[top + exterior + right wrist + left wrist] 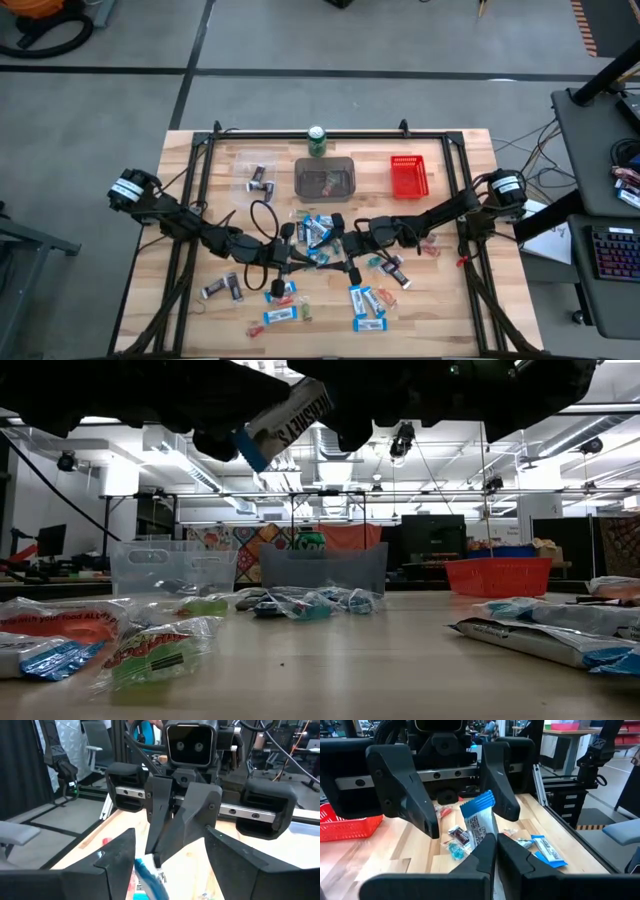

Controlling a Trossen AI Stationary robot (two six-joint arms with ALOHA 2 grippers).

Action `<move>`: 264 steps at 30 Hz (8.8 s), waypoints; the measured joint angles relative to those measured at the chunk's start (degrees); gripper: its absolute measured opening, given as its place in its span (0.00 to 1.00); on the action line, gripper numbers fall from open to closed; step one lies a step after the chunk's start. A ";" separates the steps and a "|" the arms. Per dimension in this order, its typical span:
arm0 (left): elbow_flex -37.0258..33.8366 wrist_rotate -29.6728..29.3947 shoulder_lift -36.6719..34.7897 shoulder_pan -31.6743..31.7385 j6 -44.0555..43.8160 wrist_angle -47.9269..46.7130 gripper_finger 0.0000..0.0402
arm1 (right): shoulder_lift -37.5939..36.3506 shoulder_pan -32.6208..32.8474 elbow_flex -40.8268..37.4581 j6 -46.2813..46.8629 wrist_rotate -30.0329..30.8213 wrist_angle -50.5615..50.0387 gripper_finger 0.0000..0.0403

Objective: Organize candy in baskets
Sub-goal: Put the white chocolate bar into the red bin, then put the green gummy into the black bin

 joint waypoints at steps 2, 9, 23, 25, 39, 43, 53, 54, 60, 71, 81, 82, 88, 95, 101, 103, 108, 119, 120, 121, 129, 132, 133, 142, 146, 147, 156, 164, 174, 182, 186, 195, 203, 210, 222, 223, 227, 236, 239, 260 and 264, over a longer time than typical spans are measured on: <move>0.00 0.00 0.00 0.00 0.02 0.00 0.00 | 0.00 0.00 0.00 0.00 -0.02 -0.02 0.53; 0.00 0.00 0.00 0.00 0.02 0.18 0.00 | 0.00 0.00 0.00 0.00 -0.04 -0.07 0.41; -0.02 -0.02 -0.02 0.00 -0.09 0.31 0.00 | 0.00 0.00 0.02 -0.46 -0.22 -1.70 0.18; -0.02 -0.02 -0.02 0.00 -0.14 0.27 0.00 | 0.00 0.00 0.02 -0.44 -0.22 -1.70 0.12; -0.02 -0.02 -0.02 -0.15 -5.29 -1.19 0.06 | -0.02 -0.04 0.02 1.96 0.07 -4.69 0.02; -0.04 -0.02 -0.04 -0.17 -4.97 -1.60 0.15 | -0.02 -0.04 0.00 1.97 0.26 -5.98 0.02; -0.04 -0.03 -3.50 -0.17 -6.76 -8.95 0.28 | -2.67 -0.42 -0.07 3.48 5.87 -16.85 0.02; -0.04 -0.05 -4.29 -0.17 -7.16 -10.37 0.28 | -3.21 -0.42 -0.07 3.49 6.90 -18.43 0.02; -0.04 -0.11 -10.04 -0.17 -8.75 -21.05 0.28 | -7.83 -0.42 -0.07 4.08 12.40 -27.47 0.02; -0.02 -1.54 -21.23 -0.17 -20.56 -45.06 0.28 | -21.79 -2.72 1.94 11.76 23.26 -55.10 0.02; 4.81 14.25 -28.35 -2.20 -52.14 -85.53 0.28 | -26.60 -8.75 11.49 27.77 30.98 -92.20 0.02; 4.95 15.85 -28.06 -2.80 -53.25 -87.27 0.28 | -26.52 -9.54 12.06 28.67 31.00 -94.09 0.02; 4.11 20.46 -23.91 -7.76 -53.95 -86.90 0.28 | -26.38 -13.83 12.49 29.44 30.53 -98.87 0.02; 4.55 18.18 -17.83 -11.51 -52.20 -83.69 0.28 | -26.38 -18.48 12.39 29.44 30.44 -104.78 0.02; 4.55 18.08 -13.85 -11.80 -50.71 -79.26 0.28 | -26.38 -22.49 12.39 28.38 30.46 -105.53 0.02; 4.55 18.04 -13.12 -11.80 -50.35 -79.08 0.28 | -26.38 -23.98 12.37 28.15 30.45 -105.51 0.02; 4.55 17.84 -12.53 -11.80 -50.30 -79.04 0.28 | -26.36 -28.05 11.89 27.89 30.51 -105.46 0.02; 4.52 15.78 -12.48 -11.76 -50.30 -79.03 0.28 | -26.32 -35.05 10.19 26.01 30.51 -105.02 0.02; 4.52 15.78 -12.48 -11.76 -50.30 -79.03 0.28 | -26.32 -35.32 10.16 25.92 30.51 -104.98 0.02; 4.52 15.78 -12.48 -11.76 -50.30 -79.03 0.28 | -26.32 -35.52 10.14 25.92 30.51 -104.96 0.02; 4.50 15.78 -12.48 -11.76 -50.28 -79.03 0.28 | -26.29 -35.67 10.12 25.53 30.51 -104.62 0.02; 4.50 15.43 -12.48 -11.76 -50.28 -79.03 0.28 | -26.29 -35.67 10.12 25.53 30.51 -104.52 0.02; 4.50 15.33 -12.48 -11.76 -50.28 -79.03 0.28 | -26.29 -35.67 10.12 25.53 30.51 -104.50 0.02; 4.50 14.93 -12.48 -11.76 -49.64 -79.03 0.28 | -26.28 -35.67 10.12 25.53 30.51 -104.13 0.02; 4.50 14.93 -12.48 -11.76 -49.64 -79.06 0.28 | -26.16 -35.67 9.86 25.51 30.53 -102.38 0.02; 4.50 14.95 -12.48 -11.76 -49.64 -79.10 0.28 | -26.16 -35.67 9.61 25.51 30.53 -101.51 0.02; 5.53 16.42 -12.55 -11.78 -49.53 -81.77 0.28 | -26.16 -35.67 6.85 25.83 30.51 -98.23 0.12; 6.12 16.41 -12.57 -11.78 -49.60 -82.03 0.28 | -26.34 -35.66 6.90 25.15 30.69 -96.21 0.25; 6.12 14.93 -12.57 -11.78 -49.66 -80.59 0.28 | -26.69 -34.21 11.23 24.85 29.97 -95.89 0.29; 6.11 11.09 -12.57 -11.78 -49.49 -78.16 0.28 | -26.71 -28.73 12.55 24.48 22.31 -95.34 0.27; 6.12 8.28 -12.57 -11.78 -49.47 -77.06 0.28 | -26.69 -24.03 12.55 24.46 20.66 -95.23 0.26; 6.58 -0.99 -12.57 -11.80 -46.38 -73.15 0.28 | -26.38 -11.95 12.52 27.48 14.95 -95.08 0.22; 6.64 -16.26 -12.14 -11.76 -44.61 -70.73 0.28 | -26.38 -4.44 12.50 33.32 15.00 -95.01 0.26; 6.64 -27.44 -5.53 -11.66 -42.30 -63.25 0.32 | -26.37 -1.80 12.48 36.07 15.90 -94.71 0.33; 6.67 -31.35 7.91 -11.11 -50.63 -55.56 0.38 | -26.25 -1.49 11.80 36.02 18.56 -94.14 0.38; 6.67 -31.47 8.65 -11.08 -51.18 -55.26 0.38 | -26.25 -1.49 11.66 36.04 18.60 -94.16 0.38; 6.67 -31.58 10.79 -10.99 -51.85 -54.40 0.36 | -26.25 -1.49 11.40 36.04 18.58 -94.17 0.37; 6.67 -30.88 12.22 -10.99 -52.62 -54.49 0.13 | -26.25 -1.46 10.76 35.53 18.84 -93.09 0.37; 6.67 -30.55 11.62 -10.99 -52.55 -54.96 0.03 | -26.25 -1.40 10.06 34.30 19.64 -91.10 0.36; 3.54 -22.77 -15.39 -10.60 -3.62 -31.75 0.00 | -11.74 -0.85 4.75 -5.85 7.47 -31.54 0.34; 0.87 -19.07 -15.77 -9.98 0.41 -23.92 0.00 | -9.60 -0.83 4.87 -9.99 0.75 -23.41 0.35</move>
